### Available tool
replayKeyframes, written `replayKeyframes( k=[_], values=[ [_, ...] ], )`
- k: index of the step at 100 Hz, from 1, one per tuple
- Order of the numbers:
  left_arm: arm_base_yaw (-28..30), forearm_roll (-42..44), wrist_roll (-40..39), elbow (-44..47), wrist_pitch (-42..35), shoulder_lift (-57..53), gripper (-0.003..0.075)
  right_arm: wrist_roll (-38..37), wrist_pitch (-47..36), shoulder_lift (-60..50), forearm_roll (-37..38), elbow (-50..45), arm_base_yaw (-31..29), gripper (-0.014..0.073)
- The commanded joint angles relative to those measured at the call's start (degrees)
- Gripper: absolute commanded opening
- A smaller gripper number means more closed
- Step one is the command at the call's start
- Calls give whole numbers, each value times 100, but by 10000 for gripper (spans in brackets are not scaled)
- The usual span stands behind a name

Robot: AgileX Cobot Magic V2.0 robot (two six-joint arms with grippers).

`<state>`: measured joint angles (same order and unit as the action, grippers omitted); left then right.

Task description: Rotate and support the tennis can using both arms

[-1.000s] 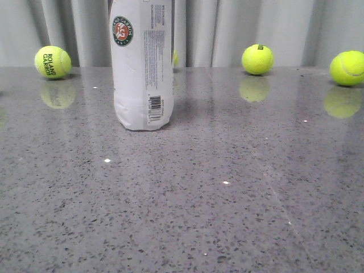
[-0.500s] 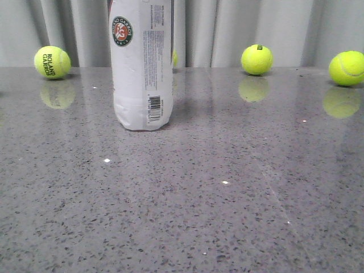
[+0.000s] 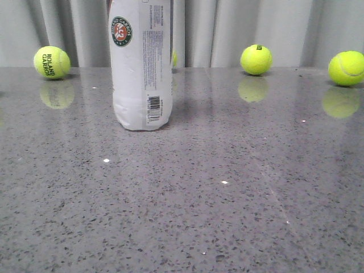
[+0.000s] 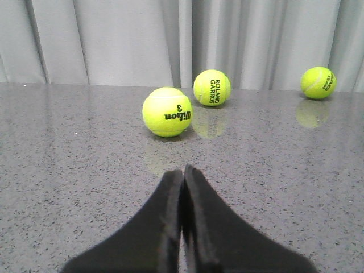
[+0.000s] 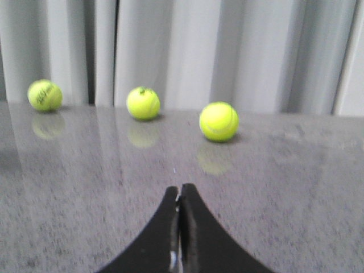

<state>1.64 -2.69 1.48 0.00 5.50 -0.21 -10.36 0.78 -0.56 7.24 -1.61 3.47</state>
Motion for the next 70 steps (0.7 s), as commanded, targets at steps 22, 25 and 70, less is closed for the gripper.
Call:
replayKeyframes(
  k=[22,25,70],
  values=[
    [4,-51,-70,260,-448,-204,-20,328,-44,-171,59,101,-35,-68],
    [4,-51,-70,260,-448,-204,-20,328,-44,-171,59,101,-35,-68],
    [4,-51,-70,260,-448,-204,-20,328,-44,-171,59,101,-35,-68]
  ],
)
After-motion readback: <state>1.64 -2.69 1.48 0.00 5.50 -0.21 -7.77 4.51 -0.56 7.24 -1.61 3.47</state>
